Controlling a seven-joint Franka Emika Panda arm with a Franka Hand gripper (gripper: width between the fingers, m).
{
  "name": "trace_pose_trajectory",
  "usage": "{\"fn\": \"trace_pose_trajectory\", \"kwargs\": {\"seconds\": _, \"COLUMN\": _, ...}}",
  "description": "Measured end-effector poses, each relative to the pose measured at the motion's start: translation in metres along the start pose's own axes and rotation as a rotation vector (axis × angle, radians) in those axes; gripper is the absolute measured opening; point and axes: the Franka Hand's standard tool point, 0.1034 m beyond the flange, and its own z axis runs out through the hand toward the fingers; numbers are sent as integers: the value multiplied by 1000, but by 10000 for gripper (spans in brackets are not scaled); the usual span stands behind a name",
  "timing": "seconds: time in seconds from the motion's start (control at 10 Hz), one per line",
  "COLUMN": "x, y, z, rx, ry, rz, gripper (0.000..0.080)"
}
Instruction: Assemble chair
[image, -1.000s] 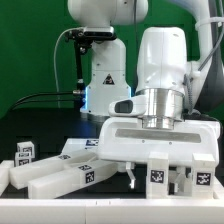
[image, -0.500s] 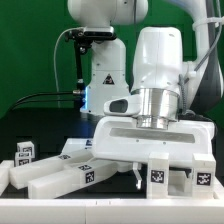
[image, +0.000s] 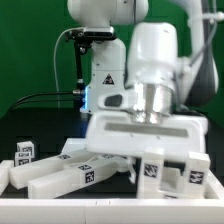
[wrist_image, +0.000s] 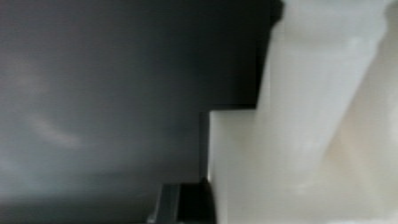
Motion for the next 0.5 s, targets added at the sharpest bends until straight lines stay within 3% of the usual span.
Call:
{"fn": "trace_pose_trajectory", "kwargs": {"seconds": 0.2, "x": 10, "y": 8, "z": -31, "rx": 43, "ry": -85, "rz": 5, "gripper": 30}}
{"fn": "trace_pose_trajectory", "kwargs": {"seconds": 0.3, "x": 8, "y": 5, "z": -43, "rx": 79, "ry": -194, "rz": 31, "gripper": 30}}
{"fn": "trace_pose_trajectory", "kwargs": {"seconds": 0.4, "x": 14, "y": 1, "z": -50, "rx": 95, "ry": -307, "rz": 29, "gripper": 30}}
{"fn": "trace_pose_trajectory", "kwargs": {"seconds": 0.5, "x": 19, "y": 3, "z": -46, "rx": 93, "ry": -344, "rz": 27, "gripper": 30}}
